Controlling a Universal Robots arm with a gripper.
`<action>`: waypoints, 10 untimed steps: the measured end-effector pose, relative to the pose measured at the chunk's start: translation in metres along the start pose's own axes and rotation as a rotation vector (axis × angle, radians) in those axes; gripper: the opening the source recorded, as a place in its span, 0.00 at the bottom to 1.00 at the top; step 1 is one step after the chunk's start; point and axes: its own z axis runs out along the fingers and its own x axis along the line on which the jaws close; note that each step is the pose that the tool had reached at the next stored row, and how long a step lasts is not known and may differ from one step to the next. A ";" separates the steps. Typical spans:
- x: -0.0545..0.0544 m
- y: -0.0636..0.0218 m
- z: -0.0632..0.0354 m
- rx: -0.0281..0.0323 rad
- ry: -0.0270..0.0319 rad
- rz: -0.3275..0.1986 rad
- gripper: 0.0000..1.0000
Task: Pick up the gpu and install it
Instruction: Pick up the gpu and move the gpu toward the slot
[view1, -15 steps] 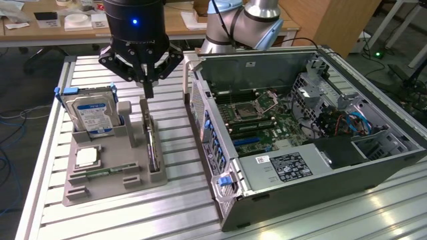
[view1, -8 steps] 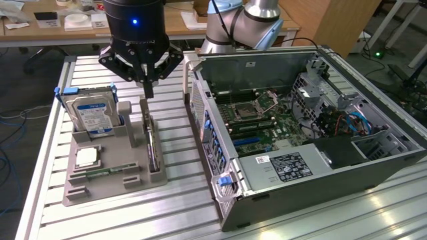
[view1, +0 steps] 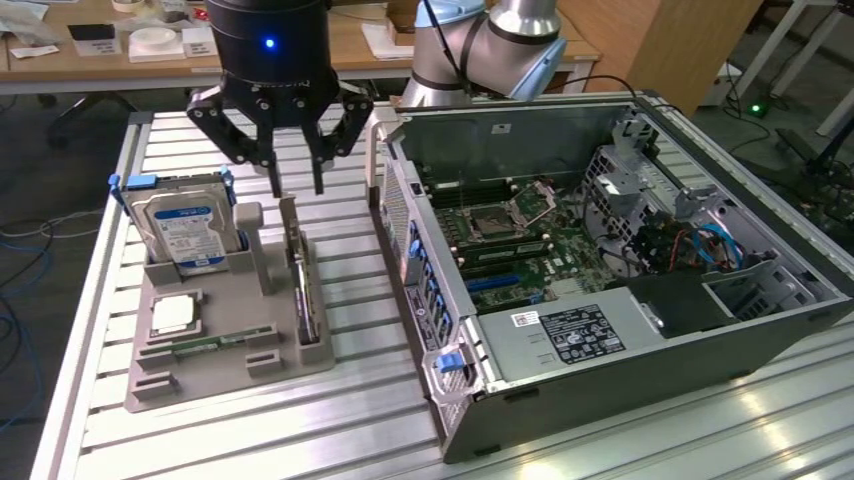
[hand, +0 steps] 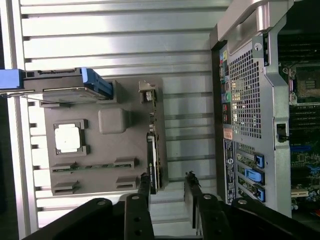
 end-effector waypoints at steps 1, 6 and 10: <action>0.000 0.0000 0.0000 0.0000 0.0000 0.000 0.41; 0.000 0.0001 0.0005 -0.0004 0.0006 -0.014 0.59; 0.000 0.0005 0.0012 -0.0017 0.0033 -0.072 0.59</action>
